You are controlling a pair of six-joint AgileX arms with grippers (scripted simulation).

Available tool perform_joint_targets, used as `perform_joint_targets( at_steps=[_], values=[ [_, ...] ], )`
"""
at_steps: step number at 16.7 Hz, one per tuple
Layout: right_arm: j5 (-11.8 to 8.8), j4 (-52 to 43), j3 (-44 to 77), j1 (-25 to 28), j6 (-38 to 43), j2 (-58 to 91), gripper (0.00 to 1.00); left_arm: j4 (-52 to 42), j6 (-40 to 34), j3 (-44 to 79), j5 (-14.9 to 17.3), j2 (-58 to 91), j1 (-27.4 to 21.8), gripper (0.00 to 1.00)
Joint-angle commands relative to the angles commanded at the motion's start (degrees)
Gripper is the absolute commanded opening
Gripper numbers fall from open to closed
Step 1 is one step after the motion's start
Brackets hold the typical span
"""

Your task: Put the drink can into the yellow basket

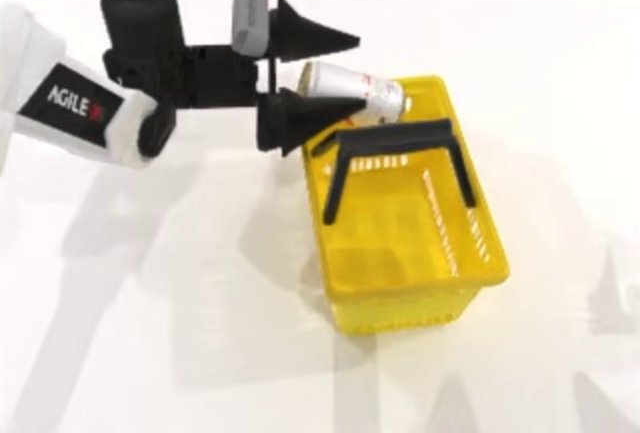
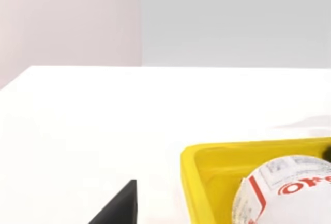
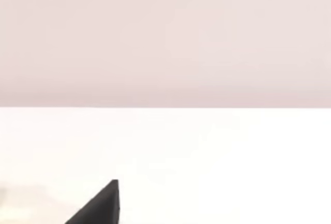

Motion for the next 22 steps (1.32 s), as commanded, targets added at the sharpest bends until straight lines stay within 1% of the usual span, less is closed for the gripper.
perform_joint_targets(
  at_steps=[7, 9, 11, 13, 16, 18, 22],
  values=[
    [0.0, 0.0, 0.0, 0.0, 0.0, 0.0, 1.0, -0.1, 0.0, 0.1, -0.1, -0.1, -0.2, 1.0],
    [-0.1, -1.5, 1.7, 0.7, -1.0, 1.7, 1.0, -0.7, -0.6, -0.4, -1.1, -1.9, 0.2, 1.0],
    [-0.2, -5.1, 5.8, 2.3, -3.5, 5.9, 1.0, -2.4, -1.9, -1.7, -3.5, -6.0, 1.2, 1.0],
    [-0.2, -10.5, 12.3, 4.5, -7.0, 12.4, 1.0, -5.1, -3.6, -4.1, -7.3, -12.6, 2.7, 1.0],
    [-0.1, -20.8, 26.4, 8.6, -13.9, 26.6, 1.0, -10.7, -6.5, -9.7, -15.3, -26.9, 5.5, 1.0],
    [0.0, -28.8, 38.1, 11.7, -19.2, 38.2, 1.0, -15.3, -8.1, -14.9, -21.8, -39.1, 7.6, 1.0],
    [0.0, -46.4, 64.3, 18.6, -30.8, 64.4, 1.0, -25.3, -9.7, -27.6, -35.9, -66.2, 11.4, 1.0]
  ],
)
